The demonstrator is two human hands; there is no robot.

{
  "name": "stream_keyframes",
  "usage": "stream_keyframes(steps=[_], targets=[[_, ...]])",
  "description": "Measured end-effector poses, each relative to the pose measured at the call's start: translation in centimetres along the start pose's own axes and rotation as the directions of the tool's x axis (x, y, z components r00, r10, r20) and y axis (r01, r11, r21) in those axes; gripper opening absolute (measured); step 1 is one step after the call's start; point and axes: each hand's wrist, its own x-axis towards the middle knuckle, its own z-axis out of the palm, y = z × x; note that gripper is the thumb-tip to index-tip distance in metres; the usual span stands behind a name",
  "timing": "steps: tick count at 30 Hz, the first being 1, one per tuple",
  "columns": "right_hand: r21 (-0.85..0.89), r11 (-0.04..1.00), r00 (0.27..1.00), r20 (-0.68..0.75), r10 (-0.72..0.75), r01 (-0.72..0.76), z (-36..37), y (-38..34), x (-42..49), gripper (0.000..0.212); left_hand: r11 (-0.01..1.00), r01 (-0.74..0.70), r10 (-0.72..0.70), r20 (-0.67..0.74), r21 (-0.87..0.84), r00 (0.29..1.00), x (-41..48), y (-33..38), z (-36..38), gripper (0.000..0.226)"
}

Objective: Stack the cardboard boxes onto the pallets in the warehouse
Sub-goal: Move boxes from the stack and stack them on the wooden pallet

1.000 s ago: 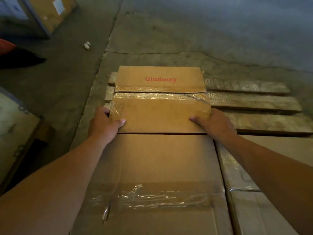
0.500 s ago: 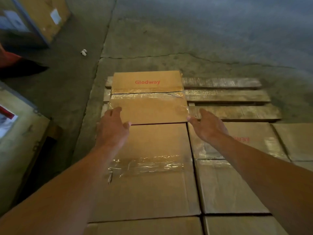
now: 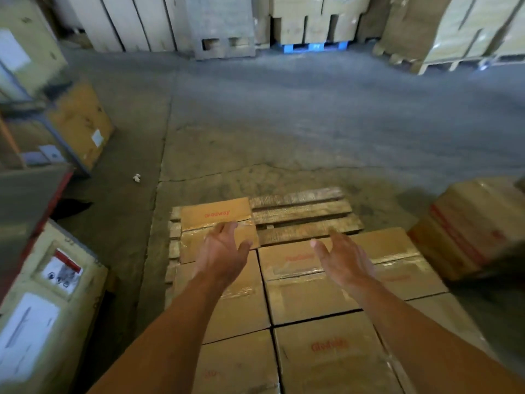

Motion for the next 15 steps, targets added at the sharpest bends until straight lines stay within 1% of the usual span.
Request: stream_keyframes(steps=[5,8,10,11,13,15], targets=[[0.098,0.990,0.982,-0.154,0.113,-0.098,-10.6,4.4,-10.1,0.057,0.987,-0.154,0.154,0.011,-0.037,0.988,-6.5,9.6,-5.9,0.056],[0.151,0.974,0.952,-0.231,0.199,-0.167,-15.7,7.8,-15.3,0.066,0.969,-0.237,0.237,-0.001,-0.067,0.971,-10.0,15.2,-7.6,0.056],[0.197,0.966,0.932,-0.286,0.223,-0.170,-18.5,10.1,-18.3,0.071,0.950,-0.295,0.297,0.002,-0.097,0.955,-12.1,19.1,-8.1,0.058],[0.210,0.963,0.926,-0.300,0.228,-0.169,-19.7,11.5,-19.4,0.067,0.939,-0.328,0.331,0.008,-0.102,0.944,-13.0,21.0,-8.1,0.059],[0.201,0.967,0.912,-0.346,0.220,-0.156,-21.8,14.7,-21.1,0.053,0.912,-0.394,0.399,0.024,-0.113,0.917,-14.4,24.8,-7.6,0.061],[0.204,0.961,0.881,-0.397,0.256,-0.187,-23.7,17.9,-22.6,0.039,0.884,-0.445,0.453,0.030,-0.141,0.891,-15.5,28.5,-6.7,0.062]])
